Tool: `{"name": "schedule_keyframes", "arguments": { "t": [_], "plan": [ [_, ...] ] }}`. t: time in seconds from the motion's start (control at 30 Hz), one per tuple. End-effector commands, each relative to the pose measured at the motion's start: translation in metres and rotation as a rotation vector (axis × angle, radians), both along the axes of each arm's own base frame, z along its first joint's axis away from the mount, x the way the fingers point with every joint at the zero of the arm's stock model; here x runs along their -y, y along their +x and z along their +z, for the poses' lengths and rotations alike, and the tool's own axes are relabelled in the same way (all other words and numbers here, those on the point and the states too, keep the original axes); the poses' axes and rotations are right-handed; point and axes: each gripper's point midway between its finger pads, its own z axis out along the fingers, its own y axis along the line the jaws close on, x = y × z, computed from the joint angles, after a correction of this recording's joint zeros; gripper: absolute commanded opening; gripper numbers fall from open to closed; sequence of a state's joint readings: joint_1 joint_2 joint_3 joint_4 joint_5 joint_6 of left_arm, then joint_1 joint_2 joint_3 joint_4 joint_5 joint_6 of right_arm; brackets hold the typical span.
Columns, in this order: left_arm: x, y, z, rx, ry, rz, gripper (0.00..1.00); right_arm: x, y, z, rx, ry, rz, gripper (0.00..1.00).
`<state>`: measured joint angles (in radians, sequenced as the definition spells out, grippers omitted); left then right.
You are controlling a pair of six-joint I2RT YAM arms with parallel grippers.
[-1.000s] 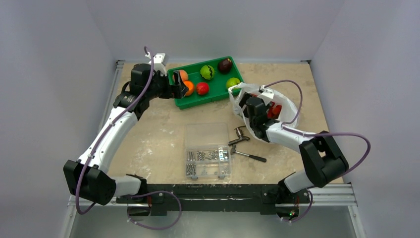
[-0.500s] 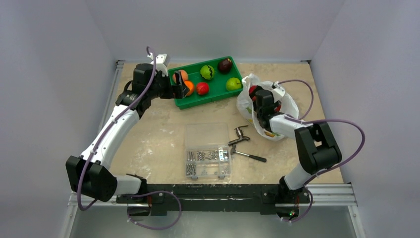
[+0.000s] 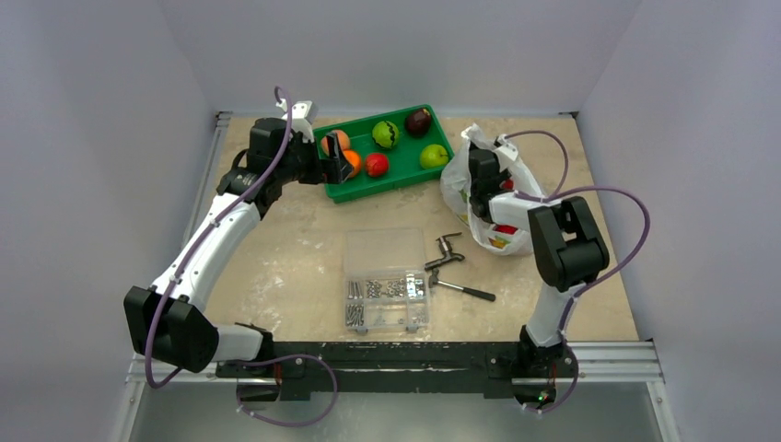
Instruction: Take the fake fruits out of the plastic bag
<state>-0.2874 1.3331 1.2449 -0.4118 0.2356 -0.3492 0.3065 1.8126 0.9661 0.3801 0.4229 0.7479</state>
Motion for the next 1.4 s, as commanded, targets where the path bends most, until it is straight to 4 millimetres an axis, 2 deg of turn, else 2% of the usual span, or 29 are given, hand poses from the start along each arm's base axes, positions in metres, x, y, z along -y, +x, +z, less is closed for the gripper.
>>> {"name": "schedule_keyframes", "arguments": {
  "t": [0.0,0.1,0.17,0.27,0.37,0.43,0.53,0.8,0.9,0.97,1.0,1.07,1.17,1.23,1.37],
  "plan": [
    [0.004,0.004,0.014,0.038,-0.032,-0.014,1.00,-0.005,0.038,0.015,0.038,-0.009,-0.013,0.99],
    [0.004,0.003,0.016,0.041,-0.033,-0.014,1.00,-0.006,0.046,0.002,-0.007,-0.023,-0.017,0.98],
    [0.004,0.003,0.015,0.041,-0.032,-0.014,1.00,-0.008,0.047,-0.002,-0.015,-0.021,-0.010,0.93],
    [0.005,0.003,0.016,0.039,-0.036,-0.015,1.00,-0.007,0.047,-0.002,-0.002,-0.030,-0.005,0.78],
    [0.006,0.003,0.016,0.037,-0.040,-0.018,1.00,-0.005,0.042,0.003,0.009,-0.055,0.014,0.52],
    [0.006,0.003,0.016,0.038,-0.041,-0.020,1.00,-0.002,0.035,0.011,0.017,-0.074,0.019,0.41],
    [0.006,0.002,0.016,0.037,-0.044,-0.021,1.00,0.008,0.017,0.028,0.032,-0.115,0.025,0.29],
    [0.007,0.001,0.018,0.037,-0.049,-0.027,1.00,0.029,-0.043,0.039,-0.002,-0.180,0.044,0.05],
    [0.012,-0.001,0.015,0.025,-0.062,-0.053,1.00,0.026,-0.060,0.043,0.003,-0.163,0.091,0.05],
    [0.026,-0.005,0.019,0.029,-0.103,-0.115,1.00,0.019,-0.073,0.040,-0.027,-0.130,0.133,0.09],
    [0.036,-0.010,0.019,0.025,-0.120,-0.145,1.00,0.009,-0.080,0.037,-0.028,-0.100,0.185,0.11],
    [0.065,-0.024,0.017,0.014,-0.153,-0.211,0.99,-0.021,-0.102,0.027,-0.048,0.037,0.325,0.15],
    [0.111,-0.040,0.000,-0.023,-0.200,-0.204,1.00,-0.041,-0.141,0.009,-0.114,0.161,0.435,0.23],
    [0.138,-0.047,-0.005,-0.034,-0.269,-0.185,1.00,-0.037,-0.162,0.001,-0.172,0.169,0.437,0.28],
    [0.186,-0.060,0.011,0.055,-0.453,-0.175,1.00,-0.026,-0.200,-0.011,-0.223,0.197,0.411,0.37]
  ]
}}
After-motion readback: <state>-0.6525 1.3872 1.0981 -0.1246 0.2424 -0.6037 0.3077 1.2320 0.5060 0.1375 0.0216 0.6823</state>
